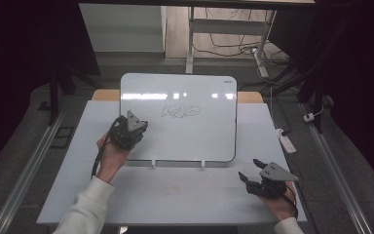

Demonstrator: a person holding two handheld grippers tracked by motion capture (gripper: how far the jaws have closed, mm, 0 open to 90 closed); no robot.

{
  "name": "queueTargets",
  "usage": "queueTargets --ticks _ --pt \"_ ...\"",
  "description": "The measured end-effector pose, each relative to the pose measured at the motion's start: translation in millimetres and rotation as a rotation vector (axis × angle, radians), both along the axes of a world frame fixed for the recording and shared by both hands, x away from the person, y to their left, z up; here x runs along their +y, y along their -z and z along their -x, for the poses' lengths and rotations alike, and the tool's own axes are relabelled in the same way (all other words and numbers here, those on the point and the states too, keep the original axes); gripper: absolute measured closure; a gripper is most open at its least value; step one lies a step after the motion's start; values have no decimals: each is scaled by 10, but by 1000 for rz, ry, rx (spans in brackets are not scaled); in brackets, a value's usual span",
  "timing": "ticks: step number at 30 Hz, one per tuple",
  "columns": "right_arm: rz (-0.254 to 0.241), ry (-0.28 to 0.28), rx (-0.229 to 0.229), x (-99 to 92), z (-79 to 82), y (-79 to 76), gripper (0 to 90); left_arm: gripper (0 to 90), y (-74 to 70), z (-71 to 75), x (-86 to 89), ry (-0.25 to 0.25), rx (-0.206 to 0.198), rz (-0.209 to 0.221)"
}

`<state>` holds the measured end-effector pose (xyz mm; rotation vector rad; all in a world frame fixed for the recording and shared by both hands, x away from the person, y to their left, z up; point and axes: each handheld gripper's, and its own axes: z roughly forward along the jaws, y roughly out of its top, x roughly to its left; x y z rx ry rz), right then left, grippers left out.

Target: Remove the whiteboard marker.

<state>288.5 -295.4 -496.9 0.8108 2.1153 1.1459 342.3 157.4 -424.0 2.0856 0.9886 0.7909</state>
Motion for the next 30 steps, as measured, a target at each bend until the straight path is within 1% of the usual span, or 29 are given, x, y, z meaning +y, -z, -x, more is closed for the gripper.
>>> queueTargets --ticks 1,2,3,4,5,7,8,9,10,12,14,16,17,19,20,22,23,26,30 --pt "-6 4 4 19 6 -7 288 812 -56 59 6 38 -2 64" --pt "-8 2 3 28 5 -10 288 812 -81 84 7 57 0 91" --pt "-8 2 3 28 5 -10 288 812 -81 84 7 57 0 91" --pt "-17 -6 10 48 2 -19 291 812 -103 105 6 80 1 117" --pt "-23 -11 17 60 -1 -23 295 812 -137 139 -11 116 6 165" --pt "-38 -22 30 81 -7 -32 300 811 -159 162 -41 156 16 216" --pt "-47 -25 37 96 -9 -38 303 811 -159 162 -41 156 16 216" --pt "-57 -32 44 113 -14 -45 304 811 -165 173 -65 175 21 237" --pt "-66 -38 49 136 -19 -54 305 811 -168 195 -135 207 27 254" --pt "-78 -52 56 192 -28 -75 306 811 -162 210 -217 241 38 271" --pt "-100 -72 69 289 -41 -111 308 811 -143 225 -314 270 47 285" --pt "-122 -91 85 390 -47 -140 308 811 -120 240 -416 290 52 283" --pt "-122 -104 89 445 -49 -152 309 811 -109 246 -463 298 51 279" --pt "-122 -121 94 545 -48 -170 311 811 -91 251 -550 307 52 279" --pt "-126 -132 100 618 -47 -181 313 811 -91 251 -550 307 52 279" --pt "-132 -148 116 722 -48 -194 315 811 -73 255 -670 323 53 291" --pt "-137 -159 130 800 -49 -200 316 811 -71 258 -699 327 52 293" --pt "-137 -192 150 990 -51 -208 320 811 -69 278 -810 335 39 298" --pt "-148 -216 178 1202 -56 -219 335 811 -54 295 -920 346 27 302"
